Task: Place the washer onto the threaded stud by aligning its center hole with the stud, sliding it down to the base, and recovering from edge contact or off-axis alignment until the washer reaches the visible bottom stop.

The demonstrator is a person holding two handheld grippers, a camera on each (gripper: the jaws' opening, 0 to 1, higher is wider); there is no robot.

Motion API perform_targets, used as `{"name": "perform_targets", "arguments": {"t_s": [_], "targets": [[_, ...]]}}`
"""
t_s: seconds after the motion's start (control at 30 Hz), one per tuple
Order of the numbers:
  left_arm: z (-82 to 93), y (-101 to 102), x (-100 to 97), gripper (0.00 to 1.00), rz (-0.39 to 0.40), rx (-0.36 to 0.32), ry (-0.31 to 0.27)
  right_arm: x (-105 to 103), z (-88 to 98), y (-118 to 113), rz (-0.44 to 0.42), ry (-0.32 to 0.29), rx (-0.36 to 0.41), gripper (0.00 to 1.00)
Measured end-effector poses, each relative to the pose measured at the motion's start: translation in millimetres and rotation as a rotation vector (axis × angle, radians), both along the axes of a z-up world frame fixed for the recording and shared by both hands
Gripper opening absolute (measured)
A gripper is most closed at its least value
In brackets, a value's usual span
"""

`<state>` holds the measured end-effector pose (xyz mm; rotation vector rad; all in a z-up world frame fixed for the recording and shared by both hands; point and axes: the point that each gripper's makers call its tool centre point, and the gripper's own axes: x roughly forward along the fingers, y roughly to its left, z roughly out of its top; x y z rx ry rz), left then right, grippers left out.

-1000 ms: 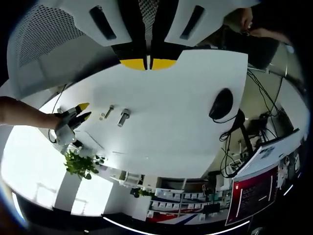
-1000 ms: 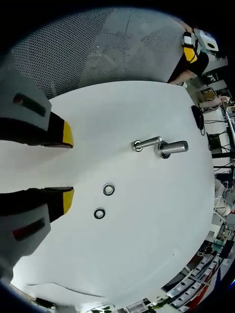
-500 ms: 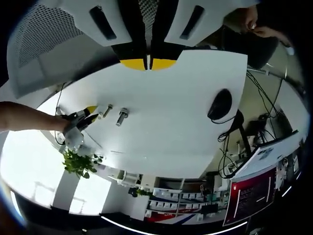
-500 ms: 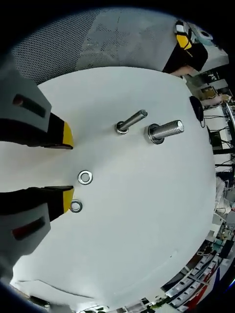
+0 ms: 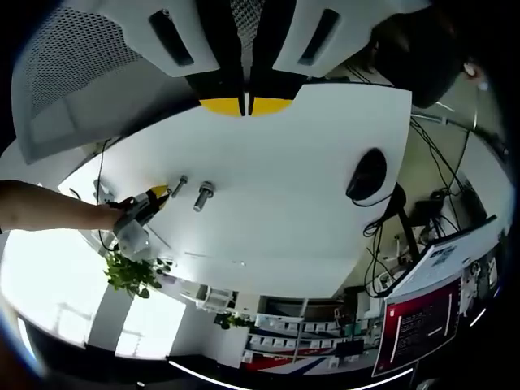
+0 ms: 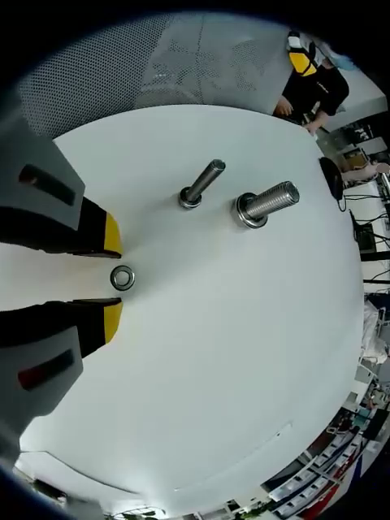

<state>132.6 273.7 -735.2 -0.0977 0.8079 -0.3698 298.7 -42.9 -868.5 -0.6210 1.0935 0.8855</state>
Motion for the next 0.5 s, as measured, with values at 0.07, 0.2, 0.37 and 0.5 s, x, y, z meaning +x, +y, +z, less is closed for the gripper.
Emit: {"name": "perform_targets", "arguments": {"t_s": [0.07, 0.2, 0.37, 0.5], "targets": [[-0.3, -1.2, -0.6, 0.00, -0.008, 0.000, 0.003, -1.0, -0.4, 0.8, 0.007, -0.004, -0.012, 0.22], [-0.9, -1.4, -0.9, 0.00, -0.014, 0.000, 0.005, -0.8, 0.1, 1.2, 0.016, -0.004, -0.020, 0.21], [-0.5, -1.7, -0.9, 0.00, -0.016, -0.003, 0.002, -1.2, -0.4, 3.2, 0.034, 0.005, -0.044, 0.19], [0.0, -1.9, -0.8, 0.00, -0.016, -0.005, -0.001, -3.9, -1.0, 6.0, 0.081, -0.008, -0.079, 0.16]]}}
